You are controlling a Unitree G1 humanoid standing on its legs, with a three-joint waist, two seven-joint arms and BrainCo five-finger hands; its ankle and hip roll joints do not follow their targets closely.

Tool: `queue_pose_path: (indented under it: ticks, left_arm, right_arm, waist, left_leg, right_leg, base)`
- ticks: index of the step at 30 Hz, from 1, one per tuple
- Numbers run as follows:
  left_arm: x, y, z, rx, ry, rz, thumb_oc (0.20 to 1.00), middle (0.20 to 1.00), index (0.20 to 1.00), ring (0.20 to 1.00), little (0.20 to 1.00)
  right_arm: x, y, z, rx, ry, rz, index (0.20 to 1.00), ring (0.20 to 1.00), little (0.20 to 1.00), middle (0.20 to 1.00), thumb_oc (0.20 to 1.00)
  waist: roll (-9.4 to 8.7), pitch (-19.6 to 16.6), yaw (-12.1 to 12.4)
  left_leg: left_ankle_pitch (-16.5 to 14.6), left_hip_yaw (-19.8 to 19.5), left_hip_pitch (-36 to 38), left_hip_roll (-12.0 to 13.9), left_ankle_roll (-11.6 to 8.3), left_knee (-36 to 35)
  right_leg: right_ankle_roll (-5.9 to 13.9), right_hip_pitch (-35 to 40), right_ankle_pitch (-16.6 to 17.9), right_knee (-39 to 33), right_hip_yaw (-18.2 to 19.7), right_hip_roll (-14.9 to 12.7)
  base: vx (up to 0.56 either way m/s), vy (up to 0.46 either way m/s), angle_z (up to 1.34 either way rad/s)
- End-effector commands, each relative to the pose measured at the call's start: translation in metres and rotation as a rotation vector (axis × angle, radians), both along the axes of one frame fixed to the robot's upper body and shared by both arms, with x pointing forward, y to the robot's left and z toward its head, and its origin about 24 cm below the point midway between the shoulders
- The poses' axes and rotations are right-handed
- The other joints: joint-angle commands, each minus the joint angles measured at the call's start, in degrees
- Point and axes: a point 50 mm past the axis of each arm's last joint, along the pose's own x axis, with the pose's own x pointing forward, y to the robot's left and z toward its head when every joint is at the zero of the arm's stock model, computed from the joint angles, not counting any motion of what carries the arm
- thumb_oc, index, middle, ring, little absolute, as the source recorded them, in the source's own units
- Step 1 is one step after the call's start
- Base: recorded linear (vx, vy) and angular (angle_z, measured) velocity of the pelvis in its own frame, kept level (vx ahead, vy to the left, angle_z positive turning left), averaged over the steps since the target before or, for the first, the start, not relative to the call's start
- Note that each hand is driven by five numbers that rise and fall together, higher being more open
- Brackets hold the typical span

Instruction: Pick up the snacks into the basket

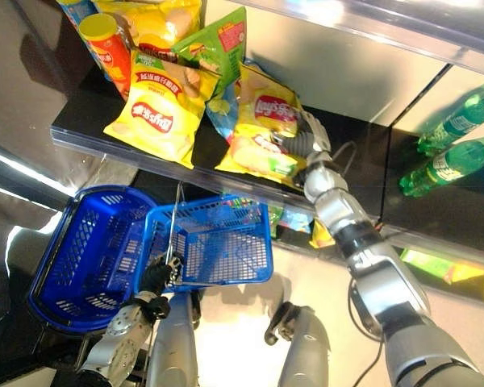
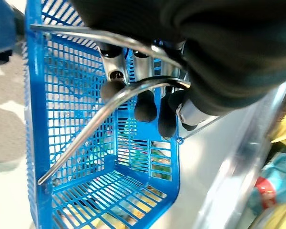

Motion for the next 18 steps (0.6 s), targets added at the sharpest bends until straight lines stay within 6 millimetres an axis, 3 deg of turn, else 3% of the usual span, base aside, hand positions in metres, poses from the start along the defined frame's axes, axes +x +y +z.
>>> queue_pose_path:
  ticks: [1, 5, 10, 15, 18]
  left_arm:
    - [0.016, -0.002, 0.053, -0.095, -0.306, 0.028, 0.200, 0.200, 0.200, 0.200, 0.200]
    - [0.012, 0.001, 0.053, -0.088, -0.312, 0.041, 0.200, 0.200, 0.200, 0.200, 0.200]
    - [0.009, 0.005, 0.057, -0.080, -0.337, 0.053, 0.200, 0.200, 0.200, 0.200, 0.200]
    - [0.005, 0.005, 0.062, -0.079, -0.360, 0.039, 0.200, 0.200, 0.200, 0.200, 0.200]
    - [0.002, 0.002, 0.069, -0.078, -0.387, -0.001, 0.200, 0.200, 0.200, 0.200, 0.200]
  right_arm:
    - [-0.029, -0.014, 0.043, -0.004, -0.296, 0.018, 0.200, 0.200, 0.200, 0.200, 0.200]
    - [-0.060, -0.030, 0.030, -0.028, -0.345, -0.001, 0.200, 0.200, 0.200, 0.200, 0.200]
    - [-0.084, -0.032, 0.016, -0.040, -0.332, 0.042, 0.200, 0.200, 0.200, 0.200, 0.200]
    - [-0.088, -0.026, 0.000, -0.148, -0.269, 0.086, 0.200, 0.200, 0.200, 0.200, 0.200]
    - [-0.083, -0.012, -0.013, -0.289, -0.199, 0.146, 0.200, 0.200, 0.200, 0.200, 0.200]
  waist:
    - [-0.50, -0.6, -0.1]
    - [-0.70, -0.9, -1.0]
    - [-0.89, -0.7, -1.9]
    - [-0.89, -0.7, -1.9]
    - [-0.94, -0.5, -1.3]
  left_leg:
    - [-2.6, 5.5, 2.8, -2.7, 7.12, 0.1]
    - [-2.4, 5.5, 3.2, -2.7, 7.13, -0.4]
    - [-2.1, 5.7, 3.3, -2.5, 7.11, -0.7]
    - [-2.2, 5.8, 3.4, -2.3, 7.09, -0.6]
    - [-2.0, 5.5, 3.1, -2.3, 7.02, -0.7]
  right_leg:
    - [4.53, 0.7, 5.9, -2.0, 1.1, 0.0]
    - [4.65, 1.1, 5.8, -2.3, 1.2, 0.1]
    - [4.71, 0.8, 5.9, -2.5, 1.4, 0.3]
    - [4.77, 0.6, 5.9, -2.4, 1.6, 0.3]
    - [4.79, 0.7, 5.9, -2.6, 1.4, 0.3]
  base:
    - [0.03, 0.003, -0.06]
    - [0.01, 0.003, -0.02]
    - [0.00, 0.000, 0.00]
    - [0.00, 0.003, -0.02]
    - [0.00, 0.000, 0.00]
